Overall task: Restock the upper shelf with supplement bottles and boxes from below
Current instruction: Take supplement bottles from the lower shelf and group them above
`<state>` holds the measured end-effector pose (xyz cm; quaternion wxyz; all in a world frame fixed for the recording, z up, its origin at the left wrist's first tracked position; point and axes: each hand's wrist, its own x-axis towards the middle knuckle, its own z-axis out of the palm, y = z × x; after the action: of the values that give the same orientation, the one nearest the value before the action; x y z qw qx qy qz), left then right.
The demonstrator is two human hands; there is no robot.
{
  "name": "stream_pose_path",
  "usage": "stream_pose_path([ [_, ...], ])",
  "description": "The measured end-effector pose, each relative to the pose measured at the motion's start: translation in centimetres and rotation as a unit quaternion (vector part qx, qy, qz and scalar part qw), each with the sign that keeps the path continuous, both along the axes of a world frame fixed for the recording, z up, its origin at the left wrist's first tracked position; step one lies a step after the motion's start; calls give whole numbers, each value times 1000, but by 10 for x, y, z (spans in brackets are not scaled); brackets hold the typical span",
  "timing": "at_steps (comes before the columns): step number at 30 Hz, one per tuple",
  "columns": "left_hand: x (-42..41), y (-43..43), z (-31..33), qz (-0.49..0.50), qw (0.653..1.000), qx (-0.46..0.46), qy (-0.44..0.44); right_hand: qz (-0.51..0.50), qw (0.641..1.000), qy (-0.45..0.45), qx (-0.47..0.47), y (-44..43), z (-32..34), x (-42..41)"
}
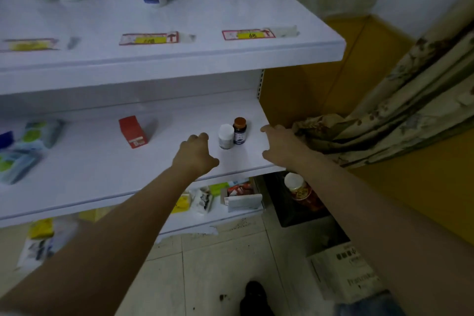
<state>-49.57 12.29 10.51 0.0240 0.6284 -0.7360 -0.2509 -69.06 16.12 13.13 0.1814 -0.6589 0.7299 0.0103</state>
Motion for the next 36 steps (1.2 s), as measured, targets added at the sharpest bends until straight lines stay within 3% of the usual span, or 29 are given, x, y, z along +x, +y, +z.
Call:
stream_pose_path([
  [13, -56, -96, -95, 62, 998, 5, 23, 54, 998, -23, -10, -134, -100, -31],
  [23, -76, -139, -154, 21, 994, -2, 106, 86, 994, -61, -18, -186, -166, -22],
  [29, -77, -131, -153, 54, 990, 12, 132, 41, 994, -104, -12, -167, -163, -29],
  [36, -59, -112, -88, 156, 946, 92, 269, 4, 970, -243, -2, -127, -104, -42],
])
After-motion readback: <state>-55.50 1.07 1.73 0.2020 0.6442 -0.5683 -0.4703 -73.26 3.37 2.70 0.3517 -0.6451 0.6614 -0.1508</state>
